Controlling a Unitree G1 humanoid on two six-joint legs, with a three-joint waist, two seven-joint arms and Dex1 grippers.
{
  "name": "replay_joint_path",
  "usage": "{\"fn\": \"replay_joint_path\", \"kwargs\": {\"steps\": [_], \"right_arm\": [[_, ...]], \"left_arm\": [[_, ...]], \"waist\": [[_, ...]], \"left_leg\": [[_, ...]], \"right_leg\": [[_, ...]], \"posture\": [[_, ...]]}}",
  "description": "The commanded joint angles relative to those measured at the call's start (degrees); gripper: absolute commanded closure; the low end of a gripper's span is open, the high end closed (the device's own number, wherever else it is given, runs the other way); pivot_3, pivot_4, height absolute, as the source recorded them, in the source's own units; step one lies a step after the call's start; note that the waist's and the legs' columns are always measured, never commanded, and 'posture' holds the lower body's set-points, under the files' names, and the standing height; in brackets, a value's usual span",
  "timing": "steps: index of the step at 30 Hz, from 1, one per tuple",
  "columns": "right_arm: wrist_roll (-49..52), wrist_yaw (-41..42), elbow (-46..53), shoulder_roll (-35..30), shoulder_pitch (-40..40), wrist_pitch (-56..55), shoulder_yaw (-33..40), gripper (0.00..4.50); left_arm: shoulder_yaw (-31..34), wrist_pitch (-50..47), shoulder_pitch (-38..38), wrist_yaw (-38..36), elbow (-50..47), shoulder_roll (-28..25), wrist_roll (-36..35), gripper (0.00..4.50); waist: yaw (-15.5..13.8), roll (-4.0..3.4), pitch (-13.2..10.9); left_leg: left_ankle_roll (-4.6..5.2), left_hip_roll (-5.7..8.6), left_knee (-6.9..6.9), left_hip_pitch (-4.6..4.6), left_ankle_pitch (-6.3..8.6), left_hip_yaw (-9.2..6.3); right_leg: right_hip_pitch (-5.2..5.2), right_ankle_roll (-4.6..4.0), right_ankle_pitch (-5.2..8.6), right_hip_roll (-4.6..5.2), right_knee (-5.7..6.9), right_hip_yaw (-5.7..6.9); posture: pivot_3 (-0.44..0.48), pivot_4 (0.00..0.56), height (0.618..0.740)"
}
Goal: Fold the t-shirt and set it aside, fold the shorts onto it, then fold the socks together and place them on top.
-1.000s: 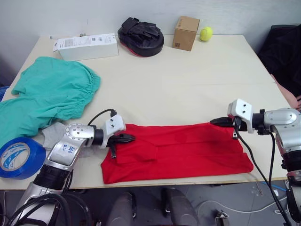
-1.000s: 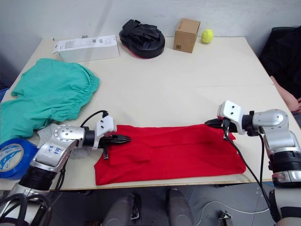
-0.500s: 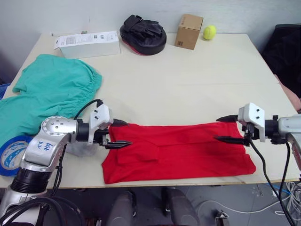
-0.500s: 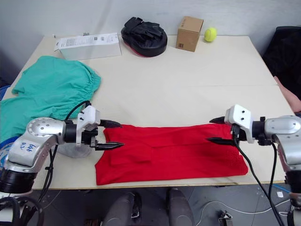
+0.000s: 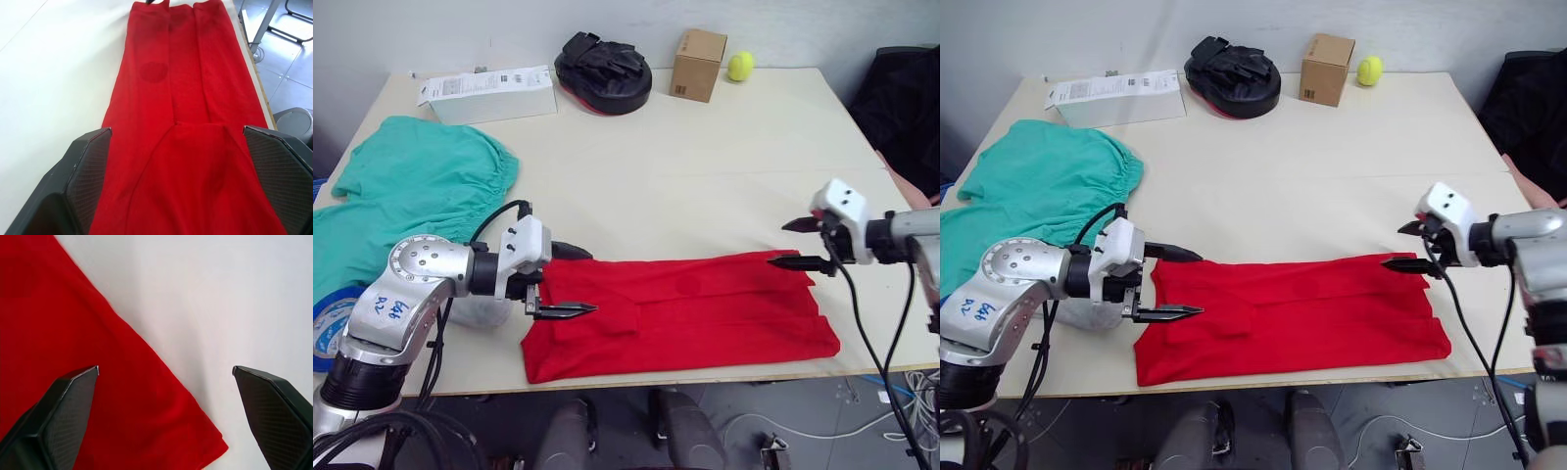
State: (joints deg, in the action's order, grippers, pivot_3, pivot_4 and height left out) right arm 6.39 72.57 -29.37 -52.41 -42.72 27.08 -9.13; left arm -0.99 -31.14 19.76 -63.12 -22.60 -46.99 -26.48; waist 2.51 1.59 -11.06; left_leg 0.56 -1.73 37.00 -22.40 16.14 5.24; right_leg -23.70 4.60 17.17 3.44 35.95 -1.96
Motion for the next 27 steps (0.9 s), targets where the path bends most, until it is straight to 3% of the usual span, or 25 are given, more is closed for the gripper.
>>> {"fn": "replay_joint_path", "kwargs": {"steps": [1, 5, 7, 10, 22, 27], "right_arm": [[-2.4, 1.1, -5.6, 0.5, -5.2, 1.2, -1.2, 0.04], [-5.3, 4.1, -8.9, 0.5, -7.9, -2.5, -3.9, 0.21], [-6.6, 5.4, -9.4, 0.4, -8.2, -3.4, -5.0, 0.60], [-7.9, 7.9, -8.6, -0.3, -7.4, -4.3, -6.3, 1.60], [-10.9, 7.2, -10.4, 1.2, -6.7, -6.5, -6.7, 1.60], [-12.0, 7.9, -9.9, 1.1, -5.9, -8.6, -7.3, 2.84]], "left_arm": [[1.0, 0.9, -1.0, 1.3, -3.1, -0.1, -0.3, 0.00], [1.0, 1.2, -1.9, 2.6, -3.7, -0.2, 0.2, 0.00], [1.0, 1.4, -2.0, 3.1, -3.7, -0.1, 0.2, 0.00], [0.8, 1.5, -1.8, 3.7, -3.4, -0.1, 0.3, 0.00], [0.4, 1.9, -1.2, 4.7, -2.7, 0.0, 0.5, 0.00], [0.1, 2.1, -0.9, 5.0, -2.5, 0.1, 0.7, 0.00]], "waist": [[0.0, -0.02, 0.0], [-0.3, -0.02, 0.0], [-0.4, -0.02, 0.0], [-0.6, -0.02, 0.0], [-0.6, -0.02, 0.0], [-0.6, -0.02, 0.0]], "left_leg": [[0.00, 0.00, 0.01, -0.05, 0.00, 0.00], [0.00, 0.00, 0.01, -0.08, 0.02, 0.01], [0.01, 0.01, 0.04, -0.07, 0.02, 0.01], [0.04, 0.03, 0.09, -0.06, 0.03, 0.03], [0.02, 0.02, 0.13, 0.00, 0.01, 0.04], [0.02, 0.02, 0.13, 0.01, 0.01, 0.03]], "right_leg": [[-0.05, 0.00, 0.00, 0.00, 0.01, 0.02], [-0.06, 0.01, 0.00, -0.04, -0.03, 0.05], [-0.03, 0.01, 0.00, -0.05, -0.03, 0.06], [-0.03, 0.03, -0.01, -0.04, 0.00, 0.04], [0.03, 0.05, -0.03, -0.08, 0.07, 0.05], [0.04, 0.05, -0.03, -0.10, 0.07, 0.06]], "posture": [[0.000, 0.150, 0.740], [0.000, 0.150, 0.740], [0.000, 0.150, 0.740], [0.000, 0.150, 0.740], [0.000, 0.150, 0.740], [0.000, 0.150, 0.740]]}}
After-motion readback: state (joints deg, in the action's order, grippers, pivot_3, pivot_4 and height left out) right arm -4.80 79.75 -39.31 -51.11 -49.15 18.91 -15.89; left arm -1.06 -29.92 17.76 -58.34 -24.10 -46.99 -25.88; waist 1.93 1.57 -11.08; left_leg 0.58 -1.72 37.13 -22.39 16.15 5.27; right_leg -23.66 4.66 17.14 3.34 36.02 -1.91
